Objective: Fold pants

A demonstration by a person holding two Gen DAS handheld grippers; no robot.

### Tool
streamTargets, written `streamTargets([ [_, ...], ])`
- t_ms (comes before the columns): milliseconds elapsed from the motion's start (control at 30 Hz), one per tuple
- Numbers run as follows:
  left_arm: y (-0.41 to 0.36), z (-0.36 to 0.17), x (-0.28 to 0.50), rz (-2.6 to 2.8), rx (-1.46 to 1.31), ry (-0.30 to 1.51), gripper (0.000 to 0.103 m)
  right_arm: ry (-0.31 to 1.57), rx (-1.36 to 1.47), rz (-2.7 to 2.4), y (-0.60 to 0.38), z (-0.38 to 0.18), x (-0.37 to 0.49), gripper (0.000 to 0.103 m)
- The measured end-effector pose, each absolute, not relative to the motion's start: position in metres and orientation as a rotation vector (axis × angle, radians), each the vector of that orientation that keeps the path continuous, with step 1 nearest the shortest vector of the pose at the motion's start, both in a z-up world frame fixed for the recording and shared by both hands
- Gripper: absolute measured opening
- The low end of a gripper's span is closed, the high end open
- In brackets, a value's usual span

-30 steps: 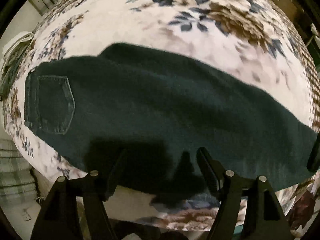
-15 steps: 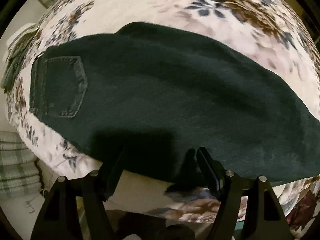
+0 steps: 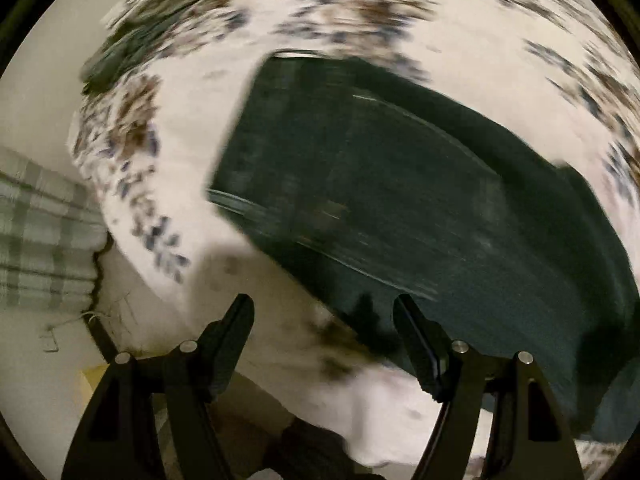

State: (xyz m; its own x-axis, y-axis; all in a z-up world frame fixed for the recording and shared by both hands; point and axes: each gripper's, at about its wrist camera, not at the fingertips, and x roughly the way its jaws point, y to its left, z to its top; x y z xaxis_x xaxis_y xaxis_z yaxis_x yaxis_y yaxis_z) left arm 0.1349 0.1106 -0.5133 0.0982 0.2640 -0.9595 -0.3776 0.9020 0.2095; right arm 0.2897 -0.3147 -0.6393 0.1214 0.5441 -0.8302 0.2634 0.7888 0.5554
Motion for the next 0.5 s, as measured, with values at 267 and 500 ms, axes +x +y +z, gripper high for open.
streamTargets([
  [267,0.174,-0.527,0.139,0.536,-0.171,1.434,0.070,1.721,0.243,0.342,-0.161,-0.706,0.405,0.037],
  [500,0.203,-0.536,0.142,0.532,-0.228,1.478,0.070,1.505,0.379,0.130,-0.212,-0.665,0.421,0.000],
])
